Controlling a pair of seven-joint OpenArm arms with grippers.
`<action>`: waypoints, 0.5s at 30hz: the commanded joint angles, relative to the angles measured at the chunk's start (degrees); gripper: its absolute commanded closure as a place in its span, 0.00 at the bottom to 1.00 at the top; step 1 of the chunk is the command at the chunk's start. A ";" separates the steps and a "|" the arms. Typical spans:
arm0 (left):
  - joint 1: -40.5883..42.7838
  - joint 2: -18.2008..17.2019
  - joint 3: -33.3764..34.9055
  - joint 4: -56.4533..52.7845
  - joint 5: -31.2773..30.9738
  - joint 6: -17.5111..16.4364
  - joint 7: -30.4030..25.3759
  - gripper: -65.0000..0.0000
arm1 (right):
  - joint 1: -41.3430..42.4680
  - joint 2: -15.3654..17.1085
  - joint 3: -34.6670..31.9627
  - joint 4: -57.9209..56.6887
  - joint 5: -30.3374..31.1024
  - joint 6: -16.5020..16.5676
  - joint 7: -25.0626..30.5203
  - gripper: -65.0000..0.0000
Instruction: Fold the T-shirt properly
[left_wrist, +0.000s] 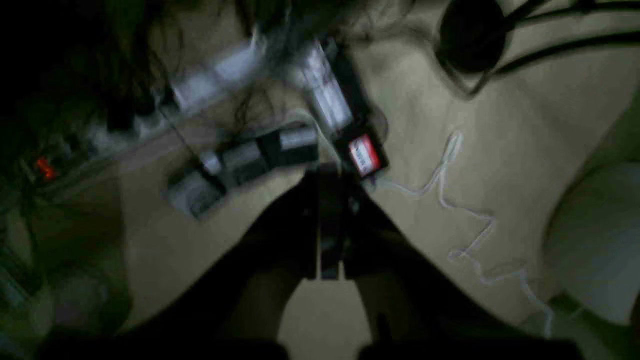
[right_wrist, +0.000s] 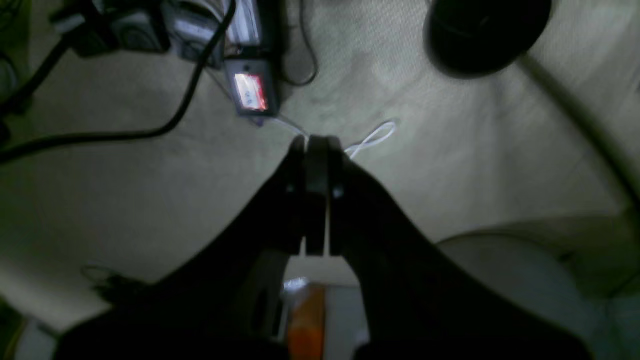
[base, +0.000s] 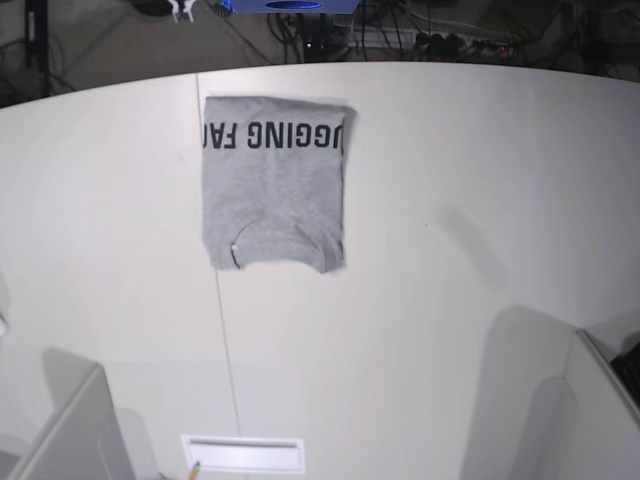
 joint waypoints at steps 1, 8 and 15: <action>-1.26 0.73 -0.07 -3.48 -0.06 1.14 -1.21 1.00 | 1.36 1.19 0.18 -2.72 -1.32 0.19 1.16 1.00; -6.54 4.07 -0.33 -14.30 -0.32 3.07 -1.04 1.00 | 5.05 1.89 0.18 -7.64 -4.48 0.10 6.78 1.00; -7.77 4.16 -0.07 -14.21 -15.70 3.07 -1.21 1.00 | 4.78 -1.01 0.18 -7.99 -4.57 0.10 9.69 1.00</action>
